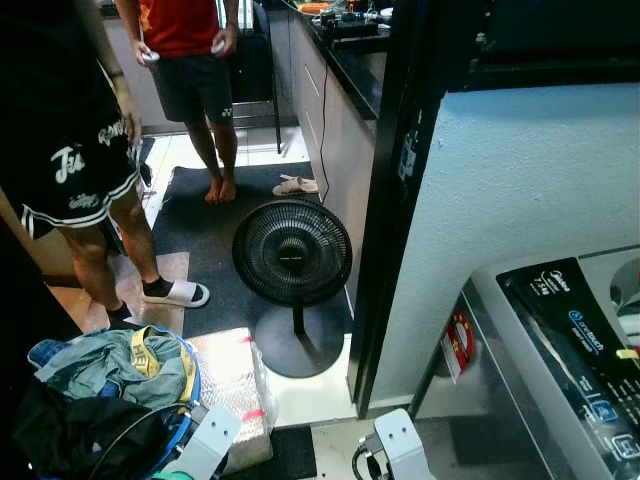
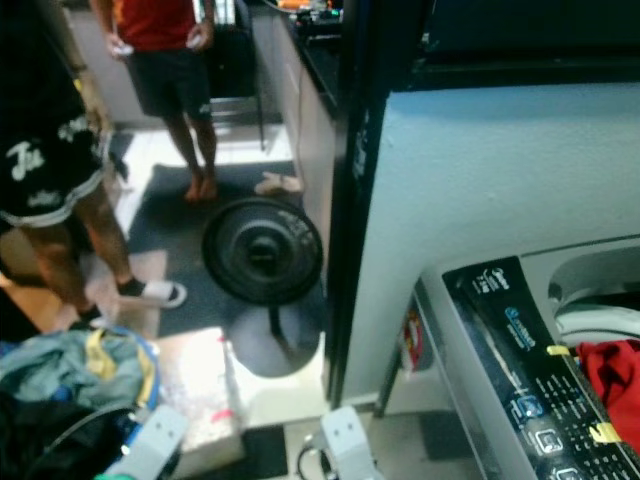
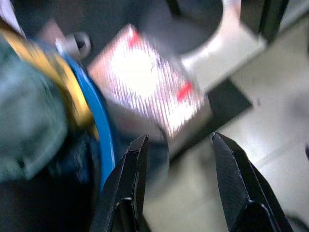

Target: Clothes washing

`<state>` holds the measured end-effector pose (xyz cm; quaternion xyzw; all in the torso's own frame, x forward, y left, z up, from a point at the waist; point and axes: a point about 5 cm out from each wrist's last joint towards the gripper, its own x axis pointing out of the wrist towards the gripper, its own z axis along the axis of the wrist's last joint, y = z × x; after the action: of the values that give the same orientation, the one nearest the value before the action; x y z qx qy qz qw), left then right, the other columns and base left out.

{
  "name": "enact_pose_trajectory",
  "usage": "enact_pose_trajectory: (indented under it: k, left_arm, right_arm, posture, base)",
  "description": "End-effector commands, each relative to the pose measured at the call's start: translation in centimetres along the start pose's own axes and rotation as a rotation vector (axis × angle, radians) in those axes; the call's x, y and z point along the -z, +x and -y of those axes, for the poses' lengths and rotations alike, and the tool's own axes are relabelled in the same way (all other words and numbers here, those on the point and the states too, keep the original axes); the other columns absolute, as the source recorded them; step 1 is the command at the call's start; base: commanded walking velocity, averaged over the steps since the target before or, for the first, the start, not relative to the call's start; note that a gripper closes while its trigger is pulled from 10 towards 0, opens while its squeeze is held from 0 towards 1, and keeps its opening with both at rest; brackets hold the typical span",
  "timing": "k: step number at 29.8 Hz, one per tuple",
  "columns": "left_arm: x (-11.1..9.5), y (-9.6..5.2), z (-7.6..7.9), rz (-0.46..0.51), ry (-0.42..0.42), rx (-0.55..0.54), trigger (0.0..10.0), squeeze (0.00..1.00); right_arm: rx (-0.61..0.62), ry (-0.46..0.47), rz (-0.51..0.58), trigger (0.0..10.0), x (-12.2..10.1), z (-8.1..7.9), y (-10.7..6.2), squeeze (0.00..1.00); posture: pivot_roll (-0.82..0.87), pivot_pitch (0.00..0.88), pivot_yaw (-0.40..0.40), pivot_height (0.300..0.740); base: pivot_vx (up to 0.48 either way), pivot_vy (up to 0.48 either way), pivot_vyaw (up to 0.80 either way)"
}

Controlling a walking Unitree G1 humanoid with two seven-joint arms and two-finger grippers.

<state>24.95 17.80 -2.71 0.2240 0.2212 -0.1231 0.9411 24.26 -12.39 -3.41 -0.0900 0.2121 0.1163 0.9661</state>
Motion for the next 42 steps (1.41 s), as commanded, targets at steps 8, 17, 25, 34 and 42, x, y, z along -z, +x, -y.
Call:
enact_pose_trajectory:
  k: [8,17,25,34,42]
  left_arm:
    - [-7.1,-1.0,-2.7,0.370,-0.023,-0.018,10.0,0.00]
    - [-9.5,-2.1,-1.7,0.453,-0.076,0.032,10.0,0.00]
    - [-12.3,-1.3,-1.8,0.498,-0.107,0.003,10.0,0.00]
    - [-13.8,-1.9,-2.1,0.516,-0.130,0.001,10.0,0.00]
    - [-14.3,-1.9,-2.0,0.523,-0.128,0.002,10.0,0.00]
  right_arm:
    - [0.042,0.023,0.343,10.0,-5.7,1.8,0.0,0.00]
    - [0.022,0.026,0.468,10.0,-8.0,2.1,-0.8,0.00]
    - [0.030,0.131,0.506,10.0,-10.7,1.1,0.5,0.00]
    - [0.027,0.157,0.510,10.0,-11.7,0.8,0.5,0.00]
    - [0.080,0.160,0.497,10.0,-12.0,1.2,0.8,0.00]
  posture:
    - [-0.01,0.041,0.065,0.740]
    - [-0.01,0.043,0.062,0.740]
    - [0.00,0.041,0.059,0.740]
    - [0.01,0.049,0.059,0.740]
    - [0.01,0.049,0.064,0.740]
  base:
    - [0.000,0.000,0.00]
    - [0.000,0.000,0.00]
    - [0.000,0.000,0.00]
    - [0.000,0.000,0.00]
    - [0.000,0.000,0.69]
